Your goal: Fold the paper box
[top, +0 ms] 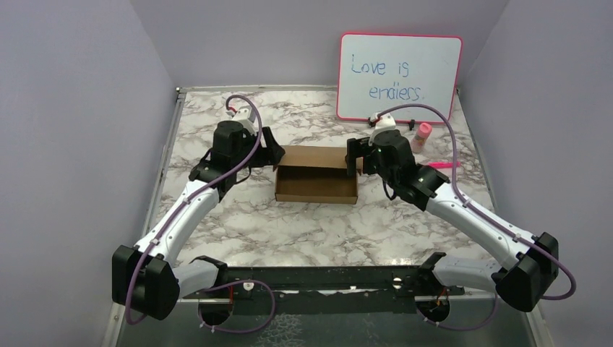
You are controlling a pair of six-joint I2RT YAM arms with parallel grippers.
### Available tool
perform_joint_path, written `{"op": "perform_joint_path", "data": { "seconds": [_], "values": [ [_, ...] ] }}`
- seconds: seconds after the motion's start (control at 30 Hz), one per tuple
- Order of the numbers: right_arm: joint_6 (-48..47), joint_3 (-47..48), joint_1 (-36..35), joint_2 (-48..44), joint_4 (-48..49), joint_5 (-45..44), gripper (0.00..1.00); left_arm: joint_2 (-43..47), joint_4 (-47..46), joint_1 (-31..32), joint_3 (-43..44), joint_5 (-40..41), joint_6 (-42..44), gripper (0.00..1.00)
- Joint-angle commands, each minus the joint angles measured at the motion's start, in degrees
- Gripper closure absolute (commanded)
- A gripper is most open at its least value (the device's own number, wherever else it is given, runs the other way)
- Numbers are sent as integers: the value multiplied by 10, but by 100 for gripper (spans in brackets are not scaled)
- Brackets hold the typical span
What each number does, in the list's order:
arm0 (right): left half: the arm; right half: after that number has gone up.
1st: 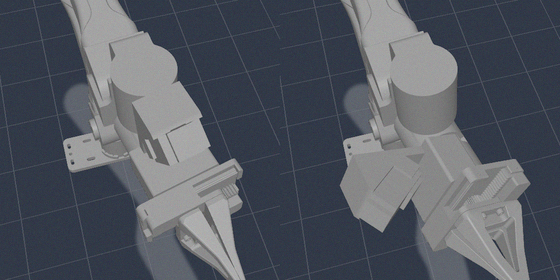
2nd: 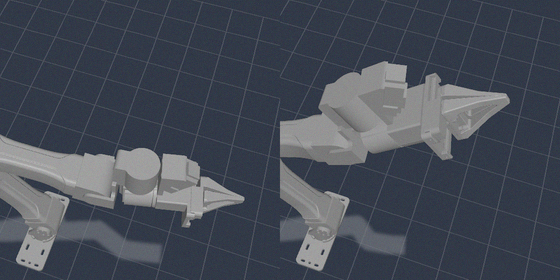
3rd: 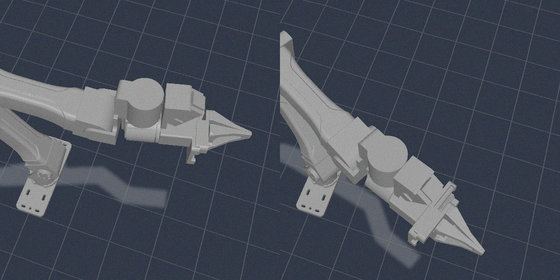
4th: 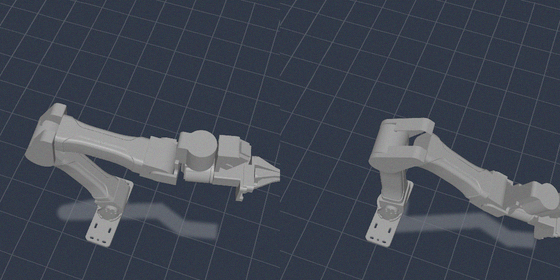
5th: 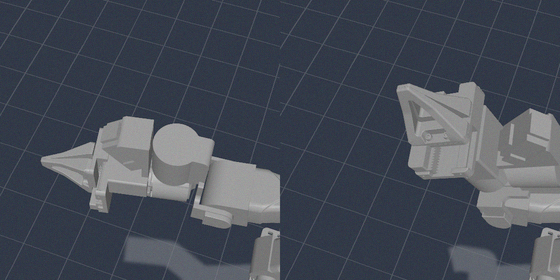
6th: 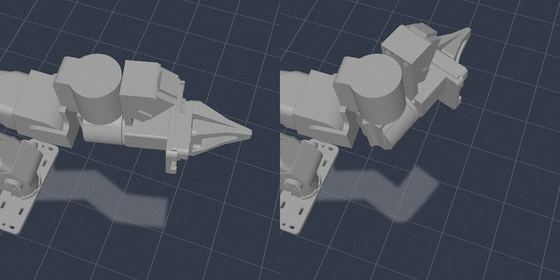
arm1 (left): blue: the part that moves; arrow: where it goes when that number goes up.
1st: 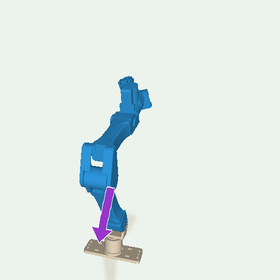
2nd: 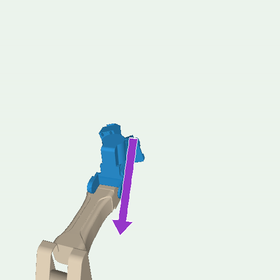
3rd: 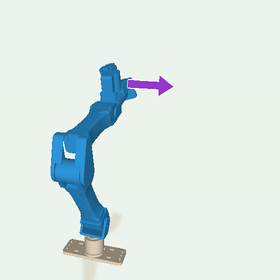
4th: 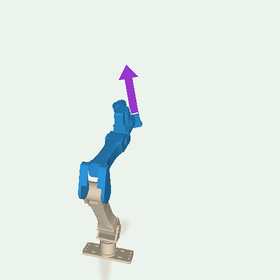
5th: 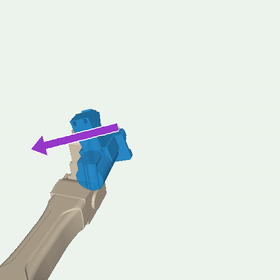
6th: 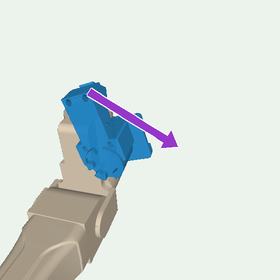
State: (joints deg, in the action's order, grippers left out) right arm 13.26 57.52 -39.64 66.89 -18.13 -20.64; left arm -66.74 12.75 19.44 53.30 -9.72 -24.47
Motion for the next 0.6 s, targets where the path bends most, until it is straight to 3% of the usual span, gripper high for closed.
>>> {"op": "perform_joint_path", "data": {
  "seconds": [0.0, 0.57],
  "values": [
    [15, -27, 3, -2, -16, 27, 2, 12, 2, -2, -34, -45, 1, 28],
    [66, -102, 2, -20, -10, 49, 7, 44, 17, -2, -148, -54, -23, 34]
  ]
}}
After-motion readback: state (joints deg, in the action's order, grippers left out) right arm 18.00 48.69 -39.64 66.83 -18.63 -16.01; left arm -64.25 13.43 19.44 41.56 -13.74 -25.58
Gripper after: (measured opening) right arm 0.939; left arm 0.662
